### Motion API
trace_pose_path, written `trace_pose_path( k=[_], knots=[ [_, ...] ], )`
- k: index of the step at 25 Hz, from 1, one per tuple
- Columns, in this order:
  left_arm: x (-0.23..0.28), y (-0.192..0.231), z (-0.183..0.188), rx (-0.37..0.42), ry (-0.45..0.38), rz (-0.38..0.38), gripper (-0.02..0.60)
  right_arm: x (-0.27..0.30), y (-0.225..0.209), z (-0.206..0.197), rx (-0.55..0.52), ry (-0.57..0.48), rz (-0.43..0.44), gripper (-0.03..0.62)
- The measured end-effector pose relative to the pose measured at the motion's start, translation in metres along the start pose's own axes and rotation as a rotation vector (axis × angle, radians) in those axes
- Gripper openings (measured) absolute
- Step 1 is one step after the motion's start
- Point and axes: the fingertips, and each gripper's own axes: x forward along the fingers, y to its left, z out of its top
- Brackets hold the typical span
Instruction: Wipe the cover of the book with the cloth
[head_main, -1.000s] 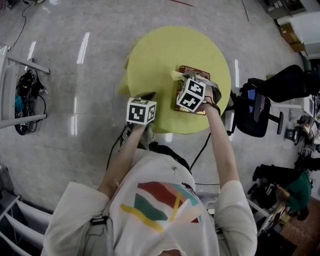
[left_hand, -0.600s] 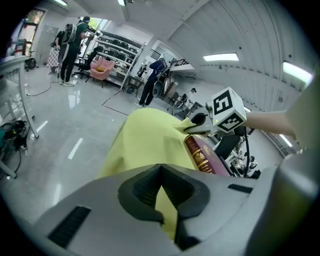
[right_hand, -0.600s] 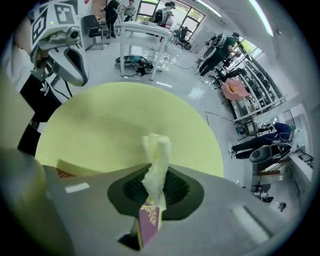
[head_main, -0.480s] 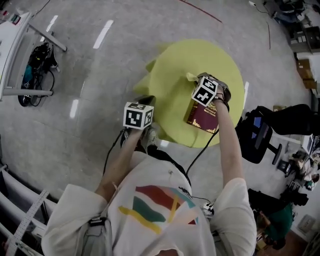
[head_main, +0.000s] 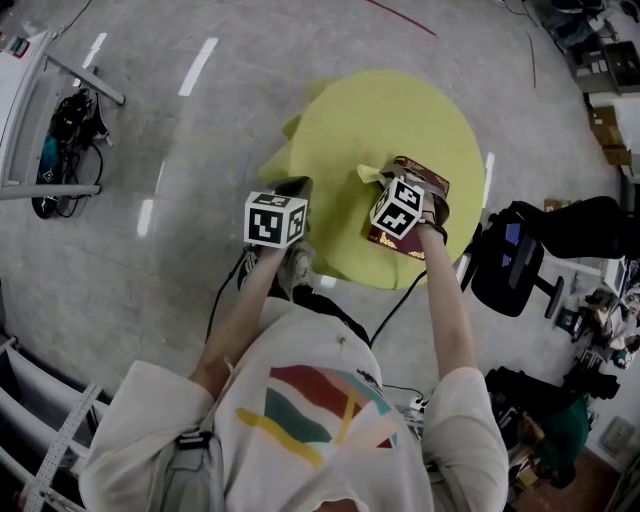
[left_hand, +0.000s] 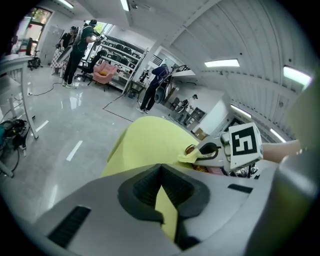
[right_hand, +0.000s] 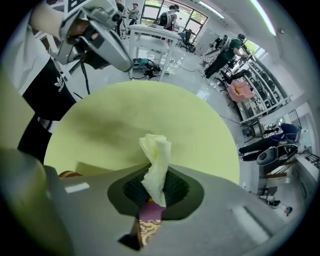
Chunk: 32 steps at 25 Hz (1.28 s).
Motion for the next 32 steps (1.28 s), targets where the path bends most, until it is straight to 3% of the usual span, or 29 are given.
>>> trace_pose_path(
  k=[6,14,18,26,29,32],
  knots=[
    [0.007,-0.008,-0.006,0.025,0.047,-0.01,0.015,-0.017,0.061,0.009,-0.025,-0.037,0.042,0.029],
    [0.011,-0.011,0.007,0.032,0.027,-0.02,0.015,-0.043,0.134,0.017,0.023,-0.102,0.084,0.029],
    [0.016,-0.016,0.008,0.04,0.033,-0.028,0.015,-0.05,0.149,0.02,0.045,-0.116,0.093,0.029],
    [0.022,-0.037,0.007,0.064,0.042,-0.06,0.015,-0.056,0.146,0.022,0.086,-0.152,0.073,0.029],
    [0.019,-0.052,0.023,0.104,0.023,-0.064,0.015,-0.075,0.108,0.031,0.225,-0.247,-0.025,0.029],
    [0.007,-0.084,0.059,0.184,-0.059,-0.1,0.015,-0.118,0.052,0.033,0.393,-0.365,-0.171,0.028]
  ],
)
